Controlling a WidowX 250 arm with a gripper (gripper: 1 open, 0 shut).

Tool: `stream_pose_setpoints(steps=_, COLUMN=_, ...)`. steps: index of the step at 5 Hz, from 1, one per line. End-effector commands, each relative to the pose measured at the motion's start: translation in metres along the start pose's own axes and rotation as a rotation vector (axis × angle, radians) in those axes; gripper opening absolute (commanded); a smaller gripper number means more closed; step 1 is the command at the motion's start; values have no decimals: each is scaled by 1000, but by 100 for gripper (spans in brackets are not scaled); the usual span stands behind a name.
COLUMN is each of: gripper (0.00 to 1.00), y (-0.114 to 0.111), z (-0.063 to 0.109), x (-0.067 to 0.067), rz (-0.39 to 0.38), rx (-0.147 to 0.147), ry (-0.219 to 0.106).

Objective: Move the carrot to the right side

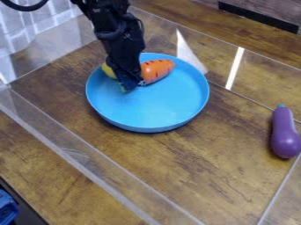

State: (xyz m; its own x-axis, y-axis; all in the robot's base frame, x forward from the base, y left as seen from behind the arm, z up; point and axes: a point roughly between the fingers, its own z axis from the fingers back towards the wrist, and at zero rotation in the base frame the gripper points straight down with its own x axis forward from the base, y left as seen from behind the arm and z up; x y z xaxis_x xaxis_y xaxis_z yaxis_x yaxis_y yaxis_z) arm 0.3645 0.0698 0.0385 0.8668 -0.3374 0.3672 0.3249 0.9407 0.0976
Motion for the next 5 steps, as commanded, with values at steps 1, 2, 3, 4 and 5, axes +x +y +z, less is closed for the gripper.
stream_pose_setpoints(steps=1, gripper=0, y=3, z=22, x=20, rz=-21, rx=32, ry=-59)
stream_pose_setpoints(steps=2, gripper=0, y=-1, z=31, x=24, rz=-26, rx=35, ry=-70)
stream_pose_setpoints(steps=3, gripper=0, y=-5, z=40, x=29, rz=-32, rx=37, ry=-81)
stream_pose_setpoints(steps=4, gripper=0, y=-11, z=51, x=36, rz=-45, rx=45, ry=-96)
stream_pose_setpoints(steps=5, gripper=0, y=-23, z=64, x=46, rz=-78, rx=50, ry=-116)
